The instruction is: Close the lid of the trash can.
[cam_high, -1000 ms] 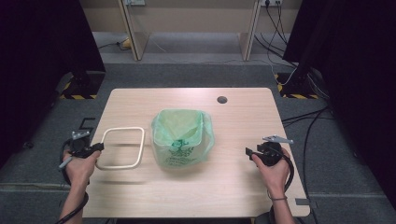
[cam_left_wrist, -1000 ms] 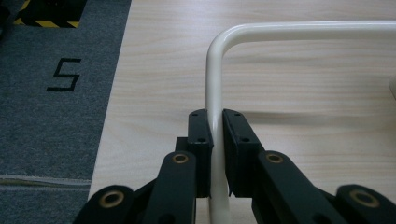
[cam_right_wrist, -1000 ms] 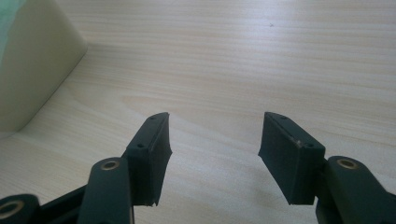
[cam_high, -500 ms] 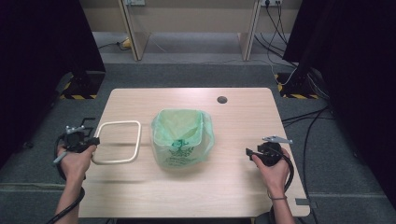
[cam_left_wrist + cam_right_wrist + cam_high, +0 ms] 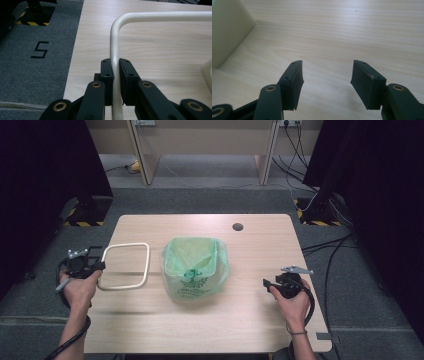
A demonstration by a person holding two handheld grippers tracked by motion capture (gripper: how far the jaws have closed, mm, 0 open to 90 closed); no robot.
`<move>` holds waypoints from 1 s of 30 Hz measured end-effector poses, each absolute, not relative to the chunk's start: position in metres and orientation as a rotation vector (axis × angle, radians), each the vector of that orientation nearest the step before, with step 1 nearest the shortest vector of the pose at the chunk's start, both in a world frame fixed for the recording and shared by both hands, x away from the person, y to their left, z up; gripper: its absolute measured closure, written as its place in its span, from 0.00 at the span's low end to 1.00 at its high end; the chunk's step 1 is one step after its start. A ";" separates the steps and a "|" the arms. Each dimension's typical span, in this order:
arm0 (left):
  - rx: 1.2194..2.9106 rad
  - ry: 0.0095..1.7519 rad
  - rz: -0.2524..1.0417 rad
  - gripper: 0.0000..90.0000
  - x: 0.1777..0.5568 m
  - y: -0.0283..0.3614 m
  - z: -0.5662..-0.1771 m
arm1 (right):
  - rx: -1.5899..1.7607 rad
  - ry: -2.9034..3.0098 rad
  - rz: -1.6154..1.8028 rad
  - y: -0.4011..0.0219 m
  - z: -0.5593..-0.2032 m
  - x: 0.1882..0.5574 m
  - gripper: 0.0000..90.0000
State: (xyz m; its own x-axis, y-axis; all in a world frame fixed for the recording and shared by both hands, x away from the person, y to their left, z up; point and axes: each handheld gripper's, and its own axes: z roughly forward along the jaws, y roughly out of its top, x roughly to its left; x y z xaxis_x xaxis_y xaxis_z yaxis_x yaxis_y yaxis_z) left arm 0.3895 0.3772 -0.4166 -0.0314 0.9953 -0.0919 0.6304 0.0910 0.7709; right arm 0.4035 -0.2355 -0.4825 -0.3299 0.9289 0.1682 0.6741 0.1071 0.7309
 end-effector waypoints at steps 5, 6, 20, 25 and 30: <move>1.604 1.733 0.727 0.90 0.390 0.378 -0.414 | 1.571 2.054 1.065 -0.236 -0.482 0.403 0.47; 1.603 1.733 0.728 0.90 0.390 0.378 -0.413 | 1.572 2.054 1.066 -0.235 -0.482 0.403 0.47; 1.584 1.732 0.723 0.90 0.395 0.379 -0.401 | 1.573 2.049 1.069 -0.237 -0.483 0.403 0.47; 1.573 1.731 0.720 0.90 0.396 0.379 -0.399 | 1.577 2.044 1.068 -0.236 -0.484 0.403 0.47; 1.570 1.735 0.720 0.90 0.396 0.379 -0.398 | 1.577 2.044 1.069 -0.237 -0.484 0.403 0.47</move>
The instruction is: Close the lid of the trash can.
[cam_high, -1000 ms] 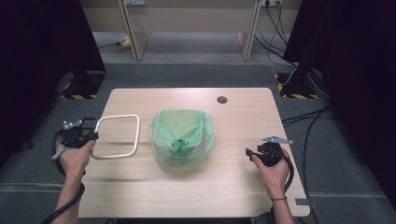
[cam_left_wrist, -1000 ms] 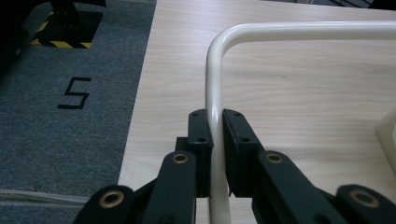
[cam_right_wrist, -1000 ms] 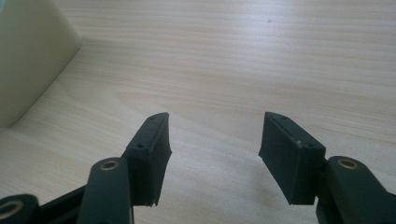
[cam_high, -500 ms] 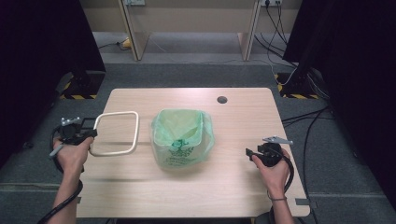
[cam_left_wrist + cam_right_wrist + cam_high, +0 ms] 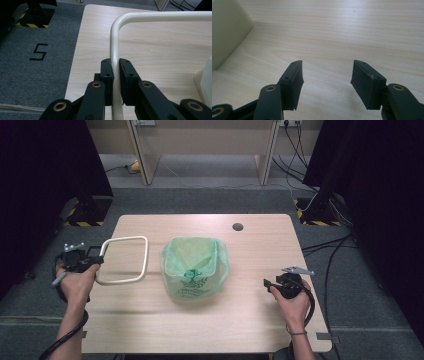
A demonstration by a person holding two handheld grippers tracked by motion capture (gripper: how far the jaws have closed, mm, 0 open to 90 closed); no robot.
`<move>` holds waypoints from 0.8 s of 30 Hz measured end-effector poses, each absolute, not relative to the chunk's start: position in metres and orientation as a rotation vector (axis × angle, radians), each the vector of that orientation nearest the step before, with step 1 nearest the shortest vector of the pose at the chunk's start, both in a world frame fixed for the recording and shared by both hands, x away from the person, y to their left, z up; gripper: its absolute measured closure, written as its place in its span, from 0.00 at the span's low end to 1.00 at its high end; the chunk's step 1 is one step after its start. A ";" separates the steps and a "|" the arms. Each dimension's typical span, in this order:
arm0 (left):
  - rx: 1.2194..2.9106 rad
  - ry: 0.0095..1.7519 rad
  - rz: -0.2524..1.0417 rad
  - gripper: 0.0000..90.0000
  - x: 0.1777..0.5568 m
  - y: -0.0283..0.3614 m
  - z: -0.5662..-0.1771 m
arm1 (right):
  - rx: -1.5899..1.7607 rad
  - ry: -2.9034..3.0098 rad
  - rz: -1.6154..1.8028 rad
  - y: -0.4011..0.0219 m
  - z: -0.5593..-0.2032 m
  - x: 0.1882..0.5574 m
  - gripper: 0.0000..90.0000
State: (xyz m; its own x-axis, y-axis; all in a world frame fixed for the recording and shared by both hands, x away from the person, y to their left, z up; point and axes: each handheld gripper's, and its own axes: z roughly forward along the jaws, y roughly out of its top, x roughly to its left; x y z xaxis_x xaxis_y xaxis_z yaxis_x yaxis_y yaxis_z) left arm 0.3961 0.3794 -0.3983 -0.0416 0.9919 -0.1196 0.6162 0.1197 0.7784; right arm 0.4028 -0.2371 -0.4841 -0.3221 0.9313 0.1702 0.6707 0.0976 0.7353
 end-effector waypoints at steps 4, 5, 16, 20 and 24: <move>1.567 1.739 0.708 0.90 0.397 0.379 -0.399 | 1.586 2.038 1.071 -0.239 -0.485 0.403 0.47; 1.566 1.738 0.706 0.90 0.398 0.379 -0.399 | 1.588 2.038 1.070 -0.239 -0.485 0.403 0.47; 1.560 1.739 0.694 0.90 0.402 0.375 -0.394 | 1.587 2.038 1.069 -0.238 -0.486 0.403 0.47; 1.560 1.745 0.684 0.90 0.402 0.374 -0.393 | 1.588 2.033 1.068 -0.240 -0.486 0.403 0.47; 1.560 1.743 0.684 0.90 0.402 0.374 -0.389 | 1.590 2.030 1.070 -0.241 -0.486 0.403 0.47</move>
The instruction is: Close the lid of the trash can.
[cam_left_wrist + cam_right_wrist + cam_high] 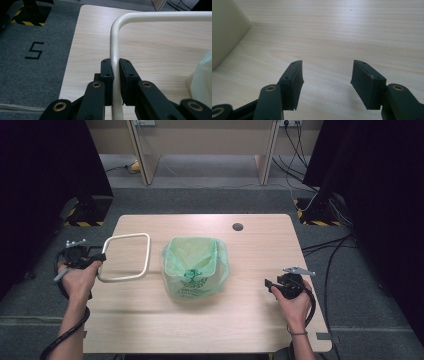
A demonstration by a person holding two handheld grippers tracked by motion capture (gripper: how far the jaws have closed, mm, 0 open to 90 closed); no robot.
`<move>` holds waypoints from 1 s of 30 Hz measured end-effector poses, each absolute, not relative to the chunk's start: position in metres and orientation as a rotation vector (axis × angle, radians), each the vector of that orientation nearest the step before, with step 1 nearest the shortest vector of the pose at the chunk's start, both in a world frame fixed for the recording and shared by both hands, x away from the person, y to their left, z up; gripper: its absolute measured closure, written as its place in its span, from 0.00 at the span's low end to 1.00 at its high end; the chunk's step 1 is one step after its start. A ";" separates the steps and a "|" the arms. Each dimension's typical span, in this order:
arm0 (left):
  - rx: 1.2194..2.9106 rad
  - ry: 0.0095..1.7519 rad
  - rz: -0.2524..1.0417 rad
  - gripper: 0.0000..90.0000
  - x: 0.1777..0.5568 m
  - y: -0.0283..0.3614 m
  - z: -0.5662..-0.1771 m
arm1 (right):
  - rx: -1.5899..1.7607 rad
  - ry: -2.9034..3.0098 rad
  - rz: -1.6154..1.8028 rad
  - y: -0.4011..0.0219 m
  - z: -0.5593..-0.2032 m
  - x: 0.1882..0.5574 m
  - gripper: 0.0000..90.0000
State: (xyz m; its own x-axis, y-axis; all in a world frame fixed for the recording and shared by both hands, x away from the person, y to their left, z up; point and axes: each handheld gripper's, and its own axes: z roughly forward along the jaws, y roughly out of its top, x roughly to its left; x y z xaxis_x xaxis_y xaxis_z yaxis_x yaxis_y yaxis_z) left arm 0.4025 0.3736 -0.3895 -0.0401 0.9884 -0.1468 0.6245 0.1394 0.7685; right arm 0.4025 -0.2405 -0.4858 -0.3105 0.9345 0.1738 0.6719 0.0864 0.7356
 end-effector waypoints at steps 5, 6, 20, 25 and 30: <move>1.554 1.740 0.674 0.90 0.403 0.373 -0.387 | 1.592 2.039 1.068 -0.239 -0.487 0.403 0.47; 1.552 1.741 0.671 0.90 0.404 0.372 -0.386 | 1.591 2.042 1.066 -0.238 -0.487 0.403 0.47; 1.550 1.730 0.656 0.90 0.406 0.366 -0.380 | 1.591 2.047 1.064 -0.237 -0.488 0.403 0.47; 1.551 1.728 0.654 0.90 0.407 0.363 -0.378 | 1.590 2.046 1.065 -0.238 -0.488 0.403 0.47; 1.550 1.723 0.657 0.90 0.408 0.361 -0.376 | 1.592 2.047 1.063 -0.238 -0.488 0.402 0.47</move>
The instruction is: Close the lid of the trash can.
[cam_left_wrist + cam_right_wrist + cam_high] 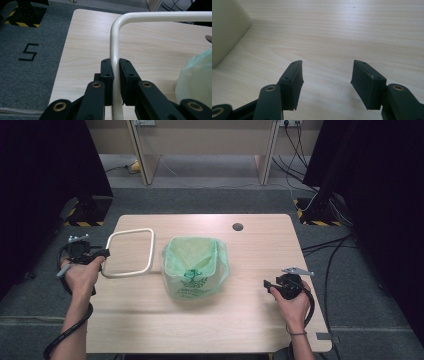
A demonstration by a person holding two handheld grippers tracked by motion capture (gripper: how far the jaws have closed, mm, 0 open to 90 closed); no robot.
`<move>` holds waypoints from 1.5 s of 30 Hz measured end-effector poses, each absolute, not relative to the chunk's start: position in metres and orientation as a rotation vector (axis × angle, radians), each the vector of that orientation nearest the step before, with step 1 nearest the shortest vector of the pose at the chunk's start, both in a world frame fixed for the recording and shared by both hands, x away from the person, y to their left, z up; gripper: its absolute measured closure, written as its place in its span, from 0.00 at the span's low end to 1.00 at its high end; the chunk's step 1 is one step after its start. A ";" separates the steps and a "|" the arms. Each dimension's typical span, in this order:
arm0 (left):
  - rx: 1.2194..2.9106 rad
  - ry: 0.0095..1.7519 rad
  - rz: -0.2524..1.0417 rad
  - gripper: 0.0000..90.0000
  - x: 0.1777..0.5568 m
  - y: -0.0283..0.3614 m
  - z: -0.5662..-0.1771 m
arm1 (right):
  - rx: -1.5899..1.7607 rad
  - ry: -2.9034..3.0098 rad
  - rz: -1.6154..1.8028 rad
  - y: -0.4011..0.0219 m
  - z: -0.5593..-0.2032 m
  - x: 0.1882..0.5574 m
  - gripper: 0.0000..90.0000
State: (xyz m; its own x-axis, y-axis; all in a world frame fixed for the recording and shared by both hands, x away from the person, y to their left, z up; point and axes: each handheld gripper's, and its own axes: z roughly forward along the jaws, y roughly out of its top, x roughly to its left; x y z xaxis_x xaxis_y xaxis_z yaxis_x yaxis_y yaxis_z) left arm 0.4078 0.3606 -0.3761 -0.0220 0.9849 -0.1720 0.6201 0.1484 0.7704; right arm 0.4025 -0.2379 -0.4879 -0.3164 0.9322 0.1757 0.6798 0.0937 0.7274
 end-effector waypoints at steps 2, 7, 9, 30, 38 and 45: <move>1.550 1.722 0.656 0.90 0.408 0.359 -0.375 | 1.591 2.045 1.064 -0.238 -0.488 0.402 0.47; 1.557 1.717 0.653 0.90 0.410 0.355 -0.374 | 1.598 2.045 1.063 -0.238 -0.488 0.402 0.47; 1.557 1.716 0.648 0.90 0.411 0.353 -0.374 | 1.601 2.044 1.063 -0.239 -0.488 0.402 0.47; 1.574 1.695 0.632 0.90 0.417 0.337 -0.372 | 1.601 2.045 1.058 -0.239 -0.489 0.402 0.47; 1.584 1.683 0.629 0.90 0.418 0.331 -0.372 | 1.599 2.045 1.062 -0.239 -0.489 0.402 0.47; 1.597 1.667 0.629 0.90 0.420 0.323 -0.370 | 1.601 2.045 1.063 -0.239 -0.489 0.402 0.47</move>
State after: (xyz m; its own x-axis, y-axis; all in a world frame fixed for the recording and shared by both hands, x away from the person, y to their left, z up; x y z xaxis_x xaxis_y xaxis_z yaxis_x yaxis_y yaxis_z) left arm 0.4197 0.3230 -0.3704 0.0394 0.9846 -0.1704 0.6270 0.1084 0.7714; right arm 0.4022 -0.2388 -0.4889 -0.3115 0.9330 0.1803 0.6835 0.0882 0.7246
